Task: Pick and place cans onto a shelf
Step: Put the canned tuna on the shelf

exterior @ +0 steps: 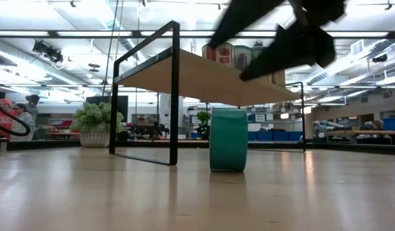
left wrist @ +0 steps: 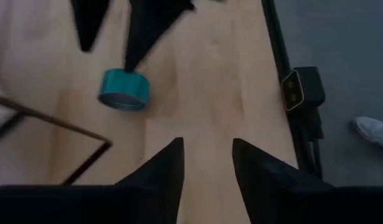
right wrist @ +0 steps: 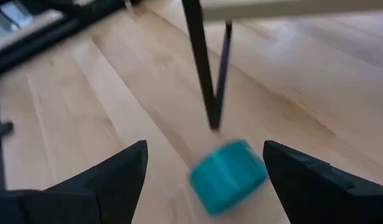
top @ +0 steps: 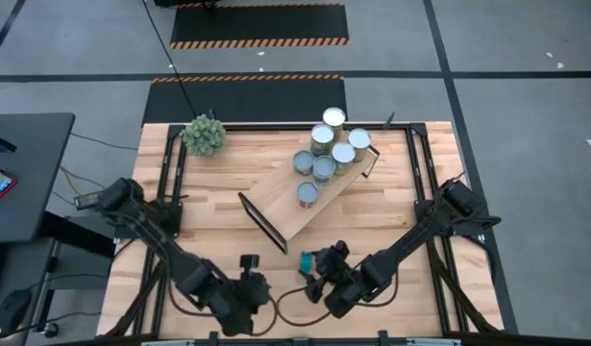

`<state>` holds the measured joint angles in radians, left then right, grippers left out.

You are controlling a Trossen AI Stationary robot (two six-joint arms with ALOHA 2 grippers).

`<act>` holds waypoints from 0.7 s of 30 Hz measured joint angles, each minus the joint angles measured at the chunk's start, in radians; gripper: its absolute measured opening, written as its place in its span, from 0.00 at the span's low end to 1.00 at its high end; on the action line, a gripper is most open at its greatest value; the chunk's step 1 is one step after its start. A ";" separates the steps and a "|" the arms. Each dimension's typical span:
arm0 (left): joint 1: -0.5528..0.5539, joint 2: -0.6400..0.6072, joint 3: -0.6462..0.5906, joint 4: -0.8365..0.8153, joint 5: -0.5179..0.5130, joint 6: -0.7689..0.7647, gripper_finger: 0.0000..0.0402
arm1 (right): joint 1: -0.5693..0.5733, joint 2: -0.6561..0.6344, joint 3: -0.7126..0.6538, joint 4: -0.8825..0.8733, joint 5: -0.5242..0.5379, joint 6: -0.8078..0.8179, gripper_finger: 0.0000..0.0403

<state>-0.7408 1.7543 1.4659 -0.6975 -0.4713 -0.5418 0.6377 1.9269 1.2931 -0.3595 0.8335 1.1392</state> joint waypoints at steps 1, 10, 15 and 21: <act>0.001 -0.020 0.000 -0.019 0.000 0.010 0.35 | -0.004 0.012 0.026 -0.005 0.003 0.002 0.81; 0.001 -0.159 0.000 -0.189 -0.006 0.180 0.31 | -0.026 0.211 0.391 -0.496 0.038 0.272 0.79; 0.001 -0.215 0.000 -0.258 -0.007 0.193 0.31 | -0.061 0.328 0.531 -0.679 0.014 0.366 0.79; -0.001 -0.276 0.000 -0.293 0.008 0.160 0.31 | -0.100 0.391 0.544 -0.705 -0.067 0.486 0.79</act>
<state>-0.7422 1.4781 1.4657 -0.9902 -0.4636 -0.3813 0.5376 2.3179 1.8366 -1.0640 0.7664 1.6252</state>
